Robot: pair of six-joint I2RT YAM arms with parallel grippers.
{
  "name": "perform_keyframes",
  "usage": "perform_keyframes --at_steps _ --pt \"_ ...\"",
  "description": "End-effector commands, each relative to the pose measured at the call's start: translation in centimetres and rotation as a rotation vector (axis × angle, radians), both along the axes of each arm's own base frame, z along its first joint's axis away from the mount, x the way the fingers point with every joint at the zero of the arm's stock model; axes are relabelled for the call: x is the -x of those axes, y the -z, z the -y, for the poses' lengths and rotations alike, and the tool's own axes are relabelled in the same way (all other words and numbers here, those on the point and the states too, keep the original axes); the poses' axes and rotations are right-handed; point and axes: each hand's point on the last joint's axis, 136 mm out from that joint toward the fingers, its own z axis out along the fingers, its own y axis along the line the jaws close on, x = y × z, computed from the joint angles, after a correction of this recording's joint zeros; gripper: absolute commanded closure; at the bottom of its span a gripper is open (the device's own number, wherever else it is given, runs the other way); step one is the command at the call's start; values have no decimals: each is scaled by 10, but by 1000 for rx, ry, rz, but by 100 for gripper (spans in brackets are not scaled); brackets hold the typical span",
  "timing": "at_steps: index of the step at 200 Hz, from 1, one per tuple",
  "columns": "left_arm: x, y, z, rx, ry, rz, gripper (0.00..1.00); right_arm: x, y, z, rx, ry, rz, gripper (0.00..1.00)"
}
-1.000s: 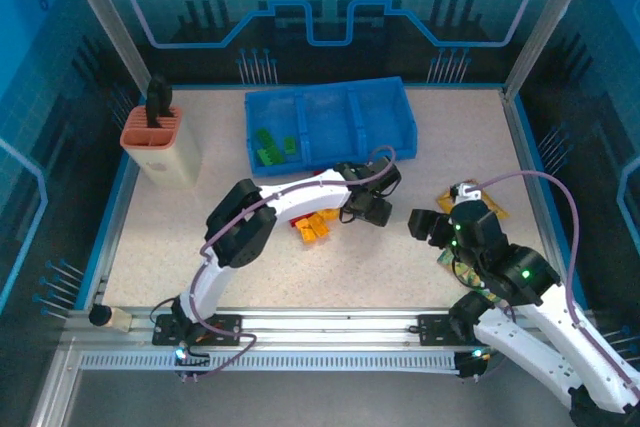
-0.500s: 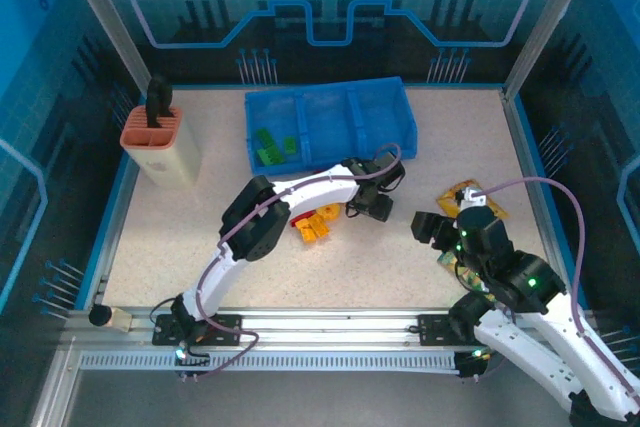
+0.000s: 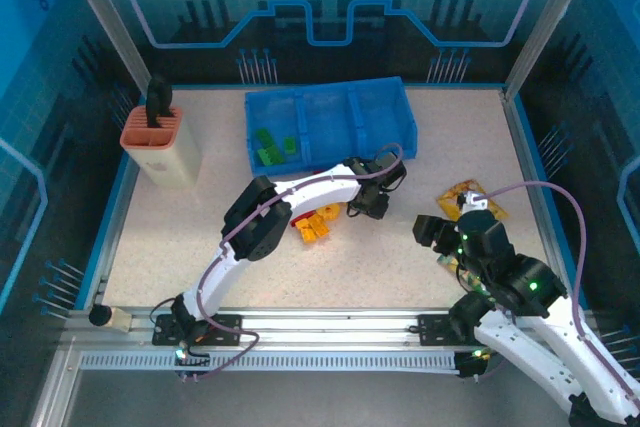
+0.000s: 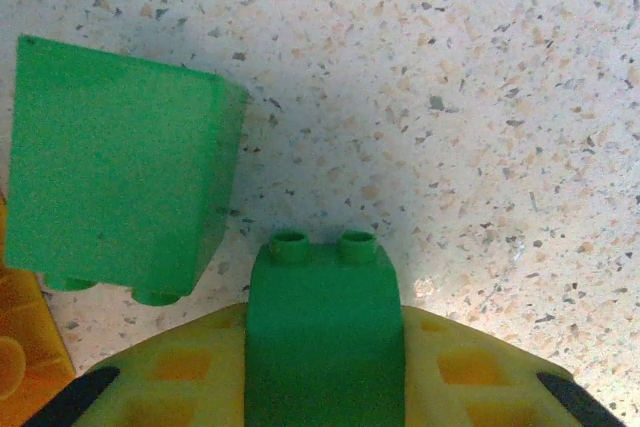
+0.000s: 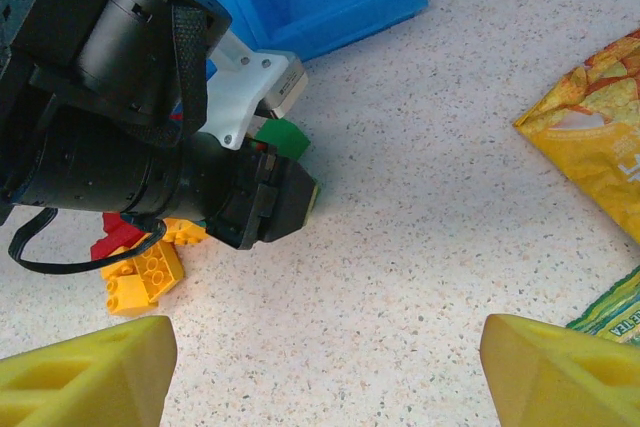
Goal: Sort the legos into containers by color
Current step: Pick up the lego from the center of the table, then place the lego in the container.
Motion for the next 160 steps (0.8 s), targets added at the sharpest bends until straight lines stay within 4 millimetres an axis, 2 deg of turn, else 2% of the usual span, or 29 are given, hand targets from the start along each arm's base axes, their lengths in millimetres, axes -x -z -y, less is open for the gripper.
perform_keyframes --at_steps 1,23,44,64,96,128,160 --pt "8 -27 -15 -13 6 15 75 2 6 5 -9 30 -12 19" --pt "8 -57 -22 50 -16 47 76 2 6 6 -10 30 -10 19" --pt "1 -91 -42 132 -73 77 75 3 7 7 -6 34 -14 20" --pt "-9 -124 -71 236 -154 99 76 3 9 7 -5 35 -17 19" --pt "-33 -166 -134 315 -297 179 74 3 11 6 -7 32 -21 19" --pt "-53 -174 -186 295 -405 223 73 3 12 4 -16 29 -25 19" --pt "-80 -152 -234 281 -542 178 71 6 11 5 -24 28 -21 20"
